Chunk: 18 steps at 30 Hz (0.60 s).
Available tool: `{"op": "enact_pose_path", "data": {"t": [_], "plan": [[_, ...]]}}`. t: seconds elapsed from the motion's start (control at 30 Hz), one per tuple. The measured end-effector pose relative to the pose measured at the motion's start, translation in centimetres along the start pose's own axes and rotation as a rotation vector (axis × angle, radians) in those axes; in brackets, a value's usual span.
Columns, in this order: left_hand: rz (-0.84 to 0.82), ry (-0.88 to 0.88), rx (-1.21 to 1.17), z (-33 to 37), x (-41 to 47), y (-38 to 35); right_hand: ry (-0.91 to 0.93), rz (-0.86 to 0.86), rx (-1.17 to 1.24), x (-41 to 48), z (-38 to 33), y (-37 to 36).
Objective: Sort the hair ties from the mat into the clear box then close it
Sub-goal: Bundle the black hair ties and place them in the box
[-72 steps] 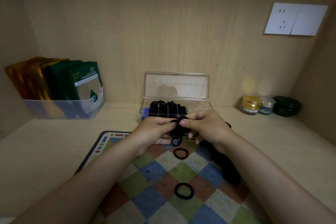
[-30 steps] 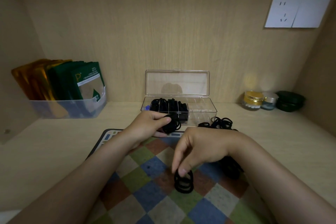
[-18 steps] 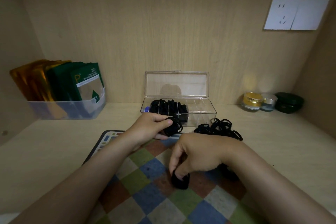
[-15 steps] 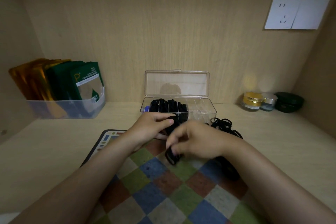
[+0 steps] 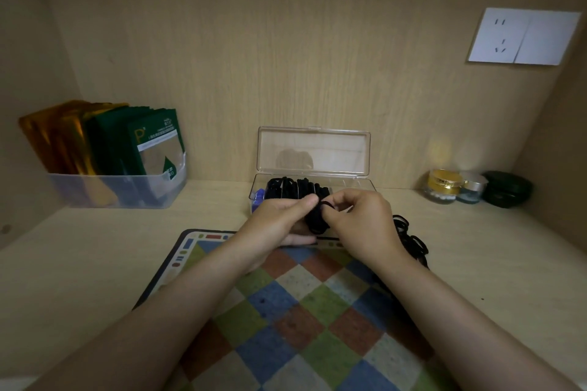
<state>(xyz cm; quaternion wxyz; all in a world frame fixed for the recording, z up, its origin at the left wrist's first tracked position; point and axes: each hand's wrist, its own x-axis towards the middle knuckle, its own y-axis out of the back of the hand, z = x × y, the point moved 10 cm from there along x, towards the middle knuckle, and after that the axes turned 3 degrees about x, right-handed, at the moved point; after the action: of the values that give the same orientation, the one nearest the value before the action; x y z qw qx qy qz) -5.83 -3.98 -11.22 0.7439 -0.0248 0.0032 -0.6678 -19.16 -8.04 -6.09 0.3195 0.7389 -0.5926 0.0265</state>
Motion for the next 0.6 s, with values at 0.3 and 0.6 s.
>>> {"op": "enact_pose_path", "data": {"t": [0.3, 0.6], "plan": [[0.001, -0.053, 0.017, 1.1, -0.2, 0.6, -0.093, -0.124, 0.21, 0.7, 1.0, -0.5], [0.112, -0.105, 0.145, 2.3, -0.6, 0.8, -0.326, -0.445, 0.466, -0.9, 1.9, -2.0]]}}
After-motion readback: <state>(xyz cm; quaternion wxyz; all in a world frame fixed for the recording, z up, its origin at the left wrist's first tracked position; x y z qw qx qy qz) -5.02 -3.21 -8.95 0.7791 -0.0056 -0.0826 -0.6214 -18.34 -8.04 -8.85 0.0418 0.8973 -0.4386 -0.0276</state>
